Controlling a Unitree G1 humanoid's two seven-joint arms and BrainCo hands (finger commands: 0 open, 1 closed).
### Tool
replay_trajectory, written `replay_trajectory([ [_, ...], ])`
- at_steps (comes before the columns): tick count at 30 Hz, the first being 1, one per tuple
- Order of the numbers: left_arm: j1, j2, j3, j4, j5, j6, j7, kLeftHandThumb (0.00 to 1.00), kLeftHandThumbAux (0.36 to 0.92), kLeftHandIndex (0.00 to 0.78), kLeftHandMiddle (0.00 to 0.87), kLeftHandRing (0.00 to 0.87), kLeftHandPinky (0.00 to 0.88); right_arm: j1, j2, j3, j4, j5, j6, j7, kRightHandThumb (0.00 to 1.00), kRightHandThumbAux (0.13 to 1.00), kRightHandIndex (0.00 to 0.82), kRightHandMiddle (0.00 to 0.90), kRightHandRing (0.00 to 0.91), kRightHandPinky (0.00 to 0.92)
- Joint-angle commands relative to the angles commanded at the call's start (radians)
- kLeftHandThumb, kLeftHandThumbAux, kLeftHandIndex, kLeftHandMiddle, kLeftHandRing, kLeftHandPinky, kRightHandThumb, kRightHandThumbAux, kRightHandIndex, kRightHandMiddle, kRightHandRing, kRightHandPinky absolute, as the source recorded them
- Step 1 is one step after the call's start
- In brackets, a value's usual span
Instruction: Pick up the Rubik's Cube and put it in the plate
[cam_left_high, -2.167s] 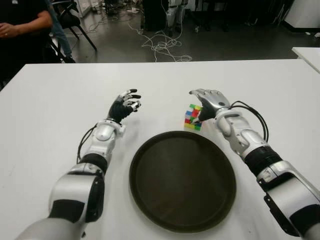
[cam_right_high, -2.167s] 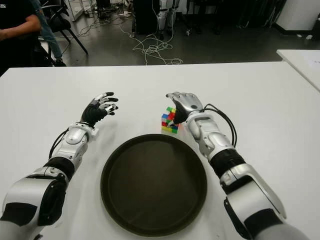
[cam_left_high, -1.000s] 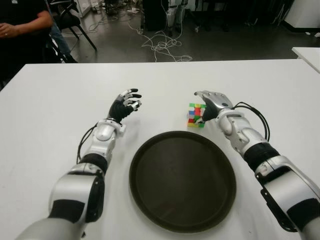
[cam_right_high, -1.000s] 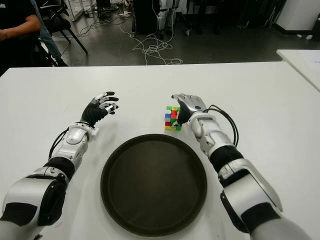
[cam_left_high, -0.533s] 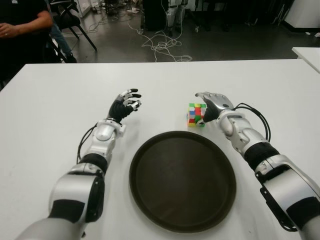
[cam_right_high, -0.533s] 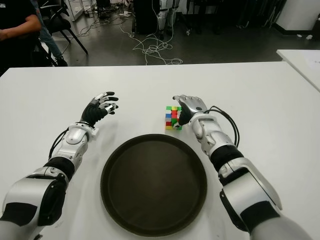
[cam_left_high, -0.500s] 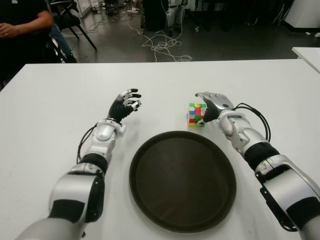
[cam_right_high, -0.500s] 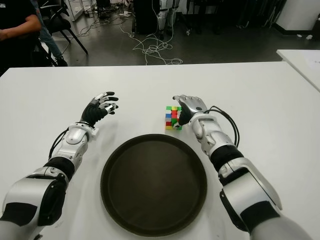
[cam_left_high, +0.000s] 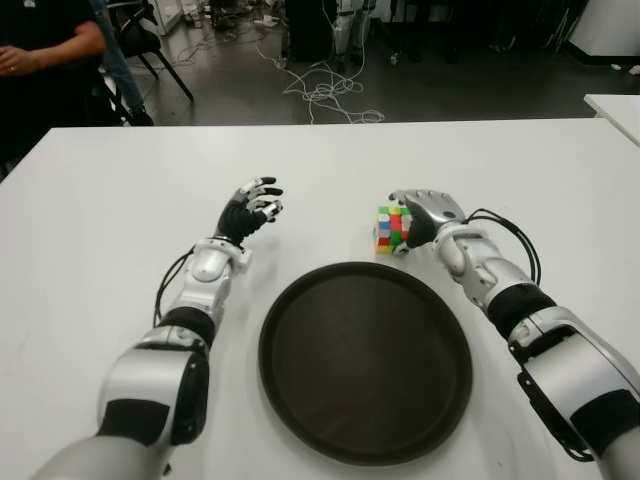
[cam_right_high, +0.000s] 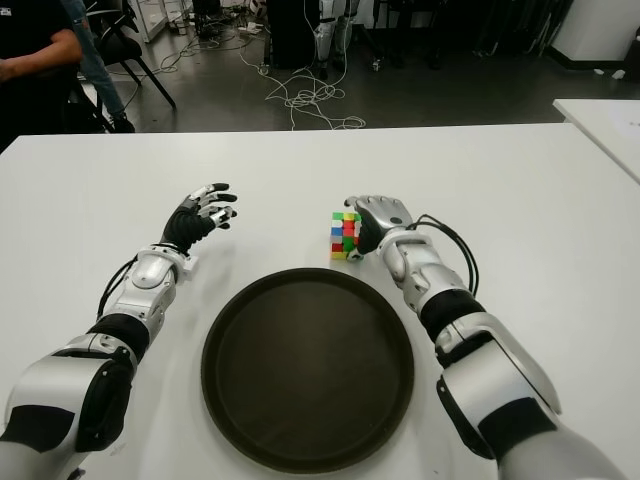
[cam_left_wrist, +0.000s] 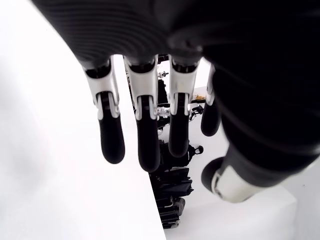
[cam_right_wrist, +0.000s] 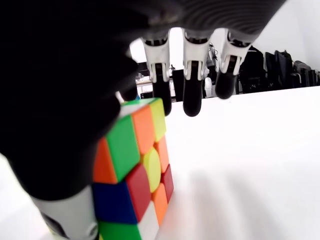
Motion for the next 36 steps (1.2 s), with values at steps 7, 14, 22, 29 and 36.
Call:
replay_trajectory([
  [7, 0.001, 0.000, -0.002, -0.001, 0.003, -0.007, 0.004, 0.219, 0.734, 0.200, 0.282, 0.330, 0.385, -0.004, 0.009, 0.010, 0.035, 0.002, -0.023, -0.020, 0.000, 0.858, 0.206, 0.330, 0.362, 0.355],
  [14, 0.001, 0.001, -0.008, 0.000, 0.009, -0.009, 0.009, 0.206, 0.730, 0.201, 0.282, 0.331, 0.377, -0.009, 0.014, 0.023, 0.055, 0.001, -0.034, -0.006, 0.000, 0.854, 0.193, 0.307, 0.332, 0.308],
  [22, 0.001, 0.000, -0.010, 0.000, 0.011, -0.009, 0.014, 0.192, 0.735, 0.204, 0.282, 0.333, 0.381, -0.014, 0.021, 0.046, 0.077, -0.004, -0.036, 0.001, 0.000, 0.853, 0.182, 0.310, 0.343, 0.336],
  [29, 0.000, 0.000, -0.012, 0.000, 0.012, -0.012, 0.017, 0.187, 0.735, 0.205, 0.283, 0.334, 0.388, -0.007, 0.034, 0.059, 0.095, -0.004, -0.046, -0.019, 0.000, 0.867, 0.242, 0.377, 0.414, 0.407],
  [36, 0.000, -0.001, -0.009, 0.000, 0.007, -0.010, 0.012, 0.187, 0.730, 0.202, 0.280, 0.328, 0.376, -0.004, 0.044, 0.074, 0.111, -0.007, -0.061, -0.022, 0.000, 0.876, 0.262, 0.388, 0.429, 0.413],
])
